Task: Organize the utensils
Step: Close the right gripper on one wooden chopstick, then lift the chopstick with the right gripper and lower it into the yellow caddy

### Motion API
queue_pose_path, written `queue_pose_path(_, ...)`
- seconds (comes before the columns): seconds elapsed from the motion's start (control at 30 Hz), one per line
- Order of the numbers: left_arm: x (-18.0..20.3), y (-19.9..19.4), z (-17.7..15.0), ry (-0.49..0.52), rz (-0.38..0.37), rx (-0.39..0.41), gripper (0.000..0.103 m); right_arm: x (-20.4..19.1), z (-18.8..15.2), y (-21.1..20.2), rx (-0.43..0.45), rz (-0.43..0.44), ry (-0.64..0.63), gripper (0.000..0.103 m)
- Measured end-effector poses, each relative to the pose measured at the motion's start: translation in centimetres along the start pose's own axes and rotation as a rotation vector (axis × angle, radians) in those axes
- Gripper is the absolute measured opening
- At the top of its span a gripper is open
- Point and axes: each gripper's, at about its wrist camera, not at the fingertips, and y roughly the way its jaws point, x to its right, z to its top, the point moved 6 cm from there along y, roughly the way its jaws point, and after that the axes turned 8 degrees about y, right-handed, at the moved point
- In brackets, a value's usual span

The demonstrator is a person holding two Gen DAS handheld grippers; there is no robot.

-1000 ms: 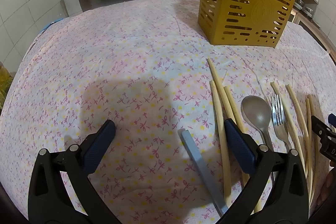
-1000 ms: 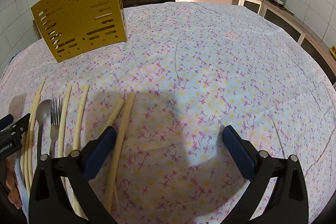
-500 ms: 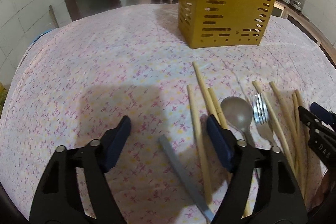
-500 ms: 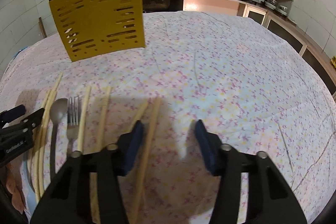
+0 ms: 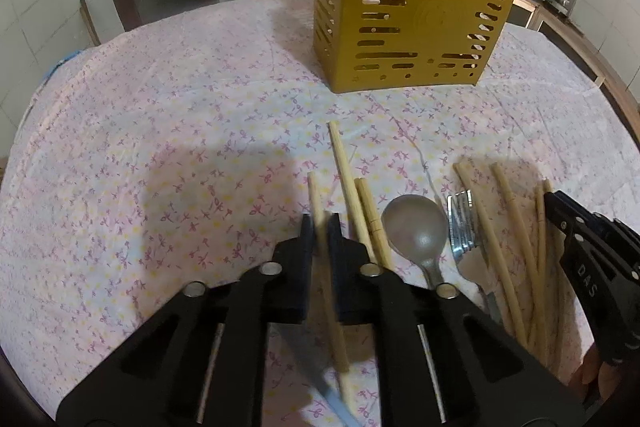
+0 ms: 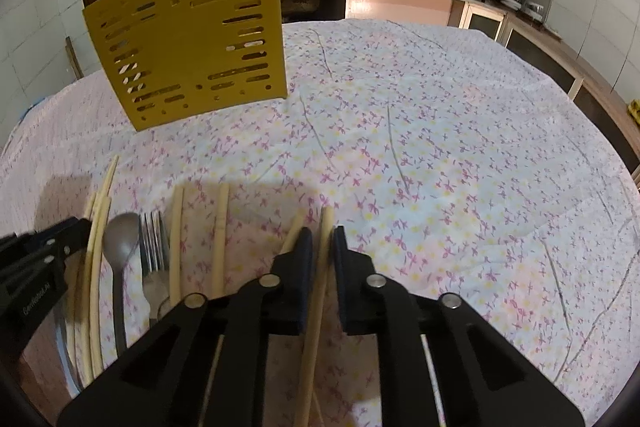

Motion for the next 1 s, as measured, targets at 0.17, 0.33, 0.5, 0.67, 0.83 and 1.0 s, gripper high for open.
queue_pose_path(0.17, -0.2, -0.6, -0.4, -0.045, -0.041, 0.027, 0.005, 0.4, 0.3, -0.9, 0.026, 0.037, 0.006, 0.006)
queue_pose_path(0.33, 0.1, -3.8, 0.3, -0.062, -0.06, 0.127, 0.005, 1.2, 1.4, -4.1, 0.129, 0.108, 0.048, 0.006)
queue_pose_path(0.5, 0.2, -8.7, 1.3, -0.076, -0.052, 0.281, 0.005, 1.7, 3.5, -8.0, 0.273, 0.176, 0.073, 0.006)
queue_pose_path(0.67, 0.2, -12.6, 2.5, -0.075, -0.024, 0.412, 0.005, 1.8, 5.5, -10.8, 0.414, 0.224, 0.089, 0.006)
queue_pose_path(0.83, 0.6, -14.6, 2.9, -0.066, 0.008, 0.49, 0.005, 2.0, 6.4, -11.2, 0.511, 0.226, 0.087, 0.006)
queue_pose_path(1.0, 0.8, -15.8, 2.5, -0.049, 0.032, 0.54, 0.005, 2.3, 5.7, -11.3, 0.563, 0.227, 0.066, 0.006)
